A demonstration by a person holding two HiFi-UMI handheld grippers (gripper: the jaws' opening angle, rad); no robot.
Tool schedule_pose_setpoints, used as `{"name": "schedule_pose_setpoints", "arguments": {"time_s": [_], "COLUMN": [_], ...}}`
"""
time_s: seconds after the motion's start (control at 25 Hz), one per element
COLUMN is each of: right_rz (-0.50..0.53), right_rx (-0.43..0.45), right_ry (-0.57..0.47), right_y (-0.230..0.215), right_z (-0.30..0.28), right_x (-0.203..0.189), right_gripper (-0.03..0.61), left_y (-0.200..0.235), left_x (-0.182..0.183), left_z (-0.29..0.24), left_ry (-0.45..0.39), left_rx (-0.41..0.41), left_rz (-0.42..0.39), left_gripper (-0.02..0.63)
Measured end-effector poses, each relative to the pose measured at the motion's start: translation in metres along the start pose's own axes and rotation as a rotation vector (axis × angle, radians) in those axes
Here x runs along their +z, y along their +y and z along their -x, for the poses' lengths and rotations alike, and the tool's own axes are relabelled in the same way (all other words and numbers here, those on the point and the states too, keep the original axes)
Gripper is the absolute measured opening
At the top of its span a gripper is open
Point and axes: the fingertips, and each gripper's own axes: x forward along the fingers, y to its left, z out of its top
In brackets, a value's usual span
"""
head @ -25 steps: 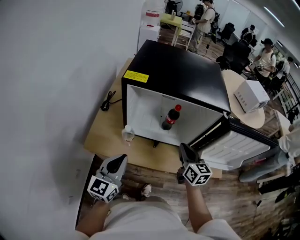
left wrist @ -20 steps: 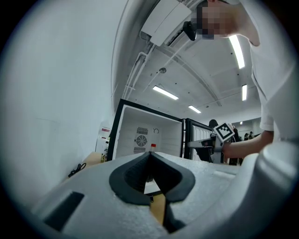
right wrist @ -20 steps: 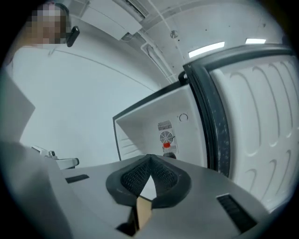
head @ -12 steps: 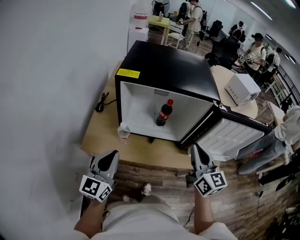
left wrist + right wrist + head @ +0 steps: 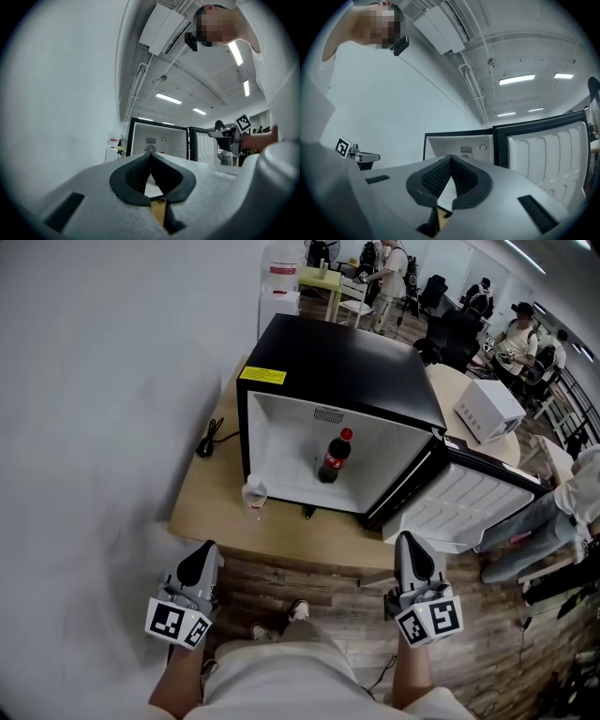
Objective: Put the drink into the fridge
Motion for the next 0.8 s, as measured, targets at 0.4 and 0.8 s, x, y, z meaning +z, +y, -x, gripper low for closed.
{"name": "schedule_pose_setpoints", "arguments": {"time_s": [0.4, 0.8], "right_rz": [0.012, 0.024], "right_rx": [-0.007, -0.002], "right_ry": [0.016, 0.017], "right_y": [0.013, 0.017], "right_z": [0.005, 0.002], "right_x": [-0.004, -0.004], "right_gripper": [0.000, 0.000], "left_y": [0.012, 0.008], "left_x": [0.007, 0.010], "left_z": [0.022, 0.021], "left_ry": [-0.004, -0.019], "left_rx": [0.051, 0.043], "left_rz": [-0.010, -0.015], "left_gripper": [0.014, 0.014]}}
